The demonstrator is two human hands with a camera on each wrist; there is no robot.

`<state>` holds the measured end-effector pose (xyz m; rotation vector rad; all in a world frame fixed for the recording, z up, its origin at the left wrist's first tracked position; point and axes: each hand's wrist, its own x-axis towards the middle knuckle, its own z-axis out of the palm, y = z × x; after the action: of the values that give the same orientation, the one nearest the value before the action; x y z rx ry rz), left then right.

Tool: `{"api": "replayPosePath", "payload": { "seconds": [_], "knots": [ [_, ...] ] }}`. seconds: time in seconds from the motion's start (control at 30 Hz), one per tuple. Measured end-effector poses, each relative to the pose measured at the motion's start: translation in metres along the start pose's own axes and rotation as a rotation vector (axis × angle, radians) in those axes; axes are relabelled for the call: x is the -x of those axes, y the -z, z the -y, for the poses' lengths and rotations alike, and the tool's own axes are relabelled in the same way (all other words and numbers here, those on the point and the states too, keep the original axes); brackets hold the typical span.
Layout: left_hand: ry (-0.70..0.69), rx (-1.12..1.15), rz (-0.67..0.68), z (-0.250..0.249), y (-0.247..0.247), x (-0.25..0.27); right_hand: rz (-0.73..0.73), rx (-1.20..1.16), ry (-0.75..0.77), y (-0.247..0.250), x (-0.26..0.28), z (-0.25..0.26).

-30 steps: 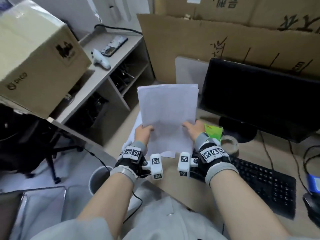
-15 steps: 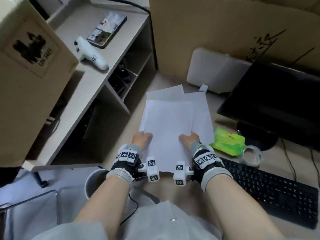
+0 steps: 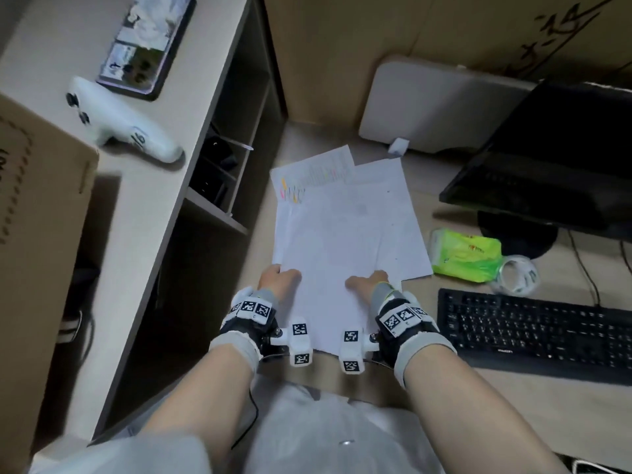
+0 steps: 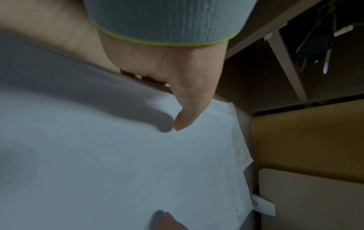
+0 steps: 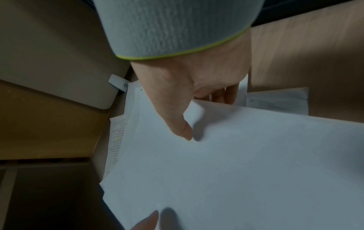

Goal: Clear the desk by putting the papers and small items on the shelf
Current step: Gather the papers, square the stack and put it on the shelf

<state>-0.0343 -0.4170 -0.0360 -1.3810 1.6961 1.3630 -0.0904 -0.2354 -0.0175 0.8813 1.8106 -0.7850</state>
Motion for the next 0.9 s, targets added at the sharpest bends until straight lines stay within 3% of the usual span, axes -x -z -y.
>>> {"api": "replayPosePath", "payload": {
  "seconds": [0.1, 0.3, 0.5, 0.6, 0.8, 0.9],
  "knots": [
    [0.068, 0.014, 0.008, 0.005, 0.003, 0.0, -0.023, -0.097, 0.104, -0.003, 0.003, -0.006],
    [-0.02, 0.151, -0.108, -0.007, -0.001, 0.015, -0.022, -0.07, 0.223, 0.023, 0.002, 0.004],
    [-0.089, 0.143, 0.001, -0.036, -0.026, 0.029, -0.14, -0.121, 0.171, 0.048, -0.018, 0.002],
    [-0.137, -0.059, -0.059, -0.037, -0.039, 0.016, -0.167, 0.048, 0.087, 0.055, -0.032, -0.004],
    [-0.08, -0.095, -0.049, -0.028, -0.037, -0.011, -0.168, 0.089, 0.046, 0.059, -0.043, -0.001],
    [-0.008, -0.104, -0.01, -0.02, -0.036, -0.021, -0.075, 0.035, 0.047, 0.057, -0.04, 0.009]
  ]
}}
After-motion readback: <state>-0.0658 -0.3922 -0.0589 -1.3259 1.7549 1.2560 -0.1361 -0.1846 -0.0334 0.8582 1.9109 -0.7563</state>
